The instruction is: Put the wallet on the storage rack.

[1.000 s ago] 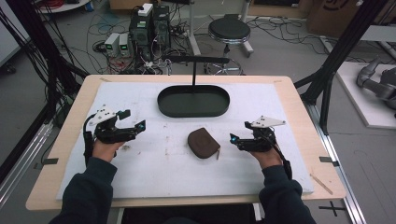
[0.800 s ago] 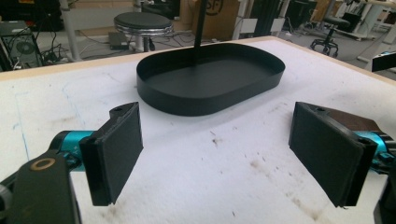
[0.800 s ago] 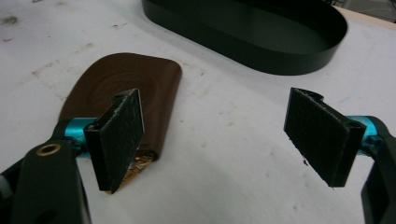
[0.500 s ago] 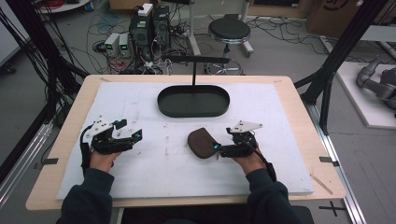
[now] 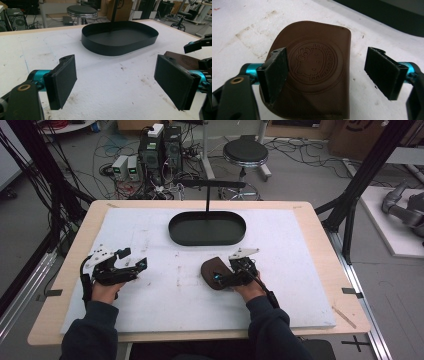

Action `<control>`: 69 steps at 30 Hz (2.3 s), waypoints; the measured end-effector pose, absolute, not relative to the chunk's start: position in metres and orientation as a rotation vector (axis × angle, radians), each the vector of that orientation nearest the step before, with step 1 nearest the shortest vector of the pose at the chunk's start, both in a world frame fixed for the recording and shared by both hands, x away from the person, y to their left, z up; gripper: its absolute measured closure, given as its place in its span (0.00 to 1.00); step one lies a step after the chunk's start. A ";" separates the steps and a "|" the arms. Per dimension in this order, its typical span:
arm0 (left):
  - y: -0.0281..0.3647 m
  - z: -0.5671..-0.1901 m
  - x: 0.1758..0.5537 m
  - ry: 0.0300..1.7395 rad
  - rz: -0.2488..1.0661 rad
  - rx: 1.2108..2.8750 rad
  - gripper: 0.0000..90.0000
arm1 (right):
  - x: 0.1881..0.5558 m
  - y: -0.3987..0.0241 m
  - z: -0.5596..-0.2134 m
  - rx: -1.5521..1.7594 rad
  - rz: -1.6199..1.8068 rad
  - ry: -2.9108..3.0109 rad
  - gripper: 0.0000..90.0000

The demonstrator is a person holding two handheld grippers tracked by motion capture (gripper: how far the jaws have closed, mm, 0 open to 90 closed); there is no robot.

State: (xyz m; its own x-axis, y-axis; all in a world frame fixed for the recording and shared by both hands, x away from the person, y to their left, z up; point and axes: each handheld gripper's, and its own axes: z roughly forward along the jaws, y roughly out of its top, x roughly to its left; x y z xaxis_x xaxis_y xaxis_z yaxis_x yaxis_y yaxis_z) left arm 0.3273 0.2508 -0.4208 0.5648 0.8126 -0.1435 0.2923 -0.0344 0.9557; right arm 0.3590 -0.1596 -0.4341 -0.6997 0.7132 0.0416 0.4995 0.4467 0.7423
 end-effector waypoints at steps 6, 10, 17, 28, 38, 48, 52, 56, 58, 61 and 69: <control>0.249 -0.421 0.330 0.958 0.541 1.604 0.21 | 0.369 -0.163 -0.442 1.116 1.158 2.475 0.17; 0.247 -0.421 0.332 0.956 0.543 1.616 0.21 | 0.372 -0.163 -0.445 1.104 1.188 2.508 0.15; 0.247 -0.422 0.333 0.964 0.537 1.617 0.22 | 0.376 -0.166 -0.447 1.148 1.237 2.549 0.22; 0.251 -0.423 0.332 0.976 0.537 1.616 0.22 | 0.371 -0.171 -0.435 1.122 1.277 2.535 0.51; 0.255 -0.423 0.331 0.986 0.533 1.600 0.23 | 0.364 -0.192 -0.412 1.058 1.260 2.479 0.68; 0.255 -0.423 0.330 0.979 0.536 1.591 0.23 | 0.358 -0.227 -0.391 1.047 1.074 2.339 0.73; 0.255 -0.423 0.330 0.978 0.537 1.589 0.23 | 0.353 -0.231 -0.388 1.019 0.992 2.279 0.74; 0.255 -0.423 0.330 0.978 0.536 1.588 0.23 | 0.349 -0.226 -0.388 0.962 0.955 2.275 0.73; 0.255 -0.423 0.330 0.978 0.537 1.588 0.23 | 0.348 -0.223 -0.388 0.933 0.961 2.280 0.73; 0.255 -0.423 0.330 0.977 0.538 1.589 0.23 | 0.346 -0.221 -0.388 0.922 0.995 2.292 0.72; 0.255 -0.423 0.330 0.978 0.535 1.590 0.23 | 0.342 -0.219 -0.393 0.928 1.057 2.327 0.63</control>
State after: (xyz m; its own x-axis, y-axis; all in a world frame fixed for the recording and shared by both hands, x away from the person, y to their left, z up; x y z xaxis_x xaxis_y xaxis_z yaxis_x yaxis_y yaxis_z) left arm 0.3297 0.2548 -0.4226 0.5512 0.8186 -0.1616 0.3051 -0.0174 0.9522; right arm 0.3421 -0.2187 -0.3932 -0.6891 0.7180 -0.0976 0.3988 0.4884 0.7762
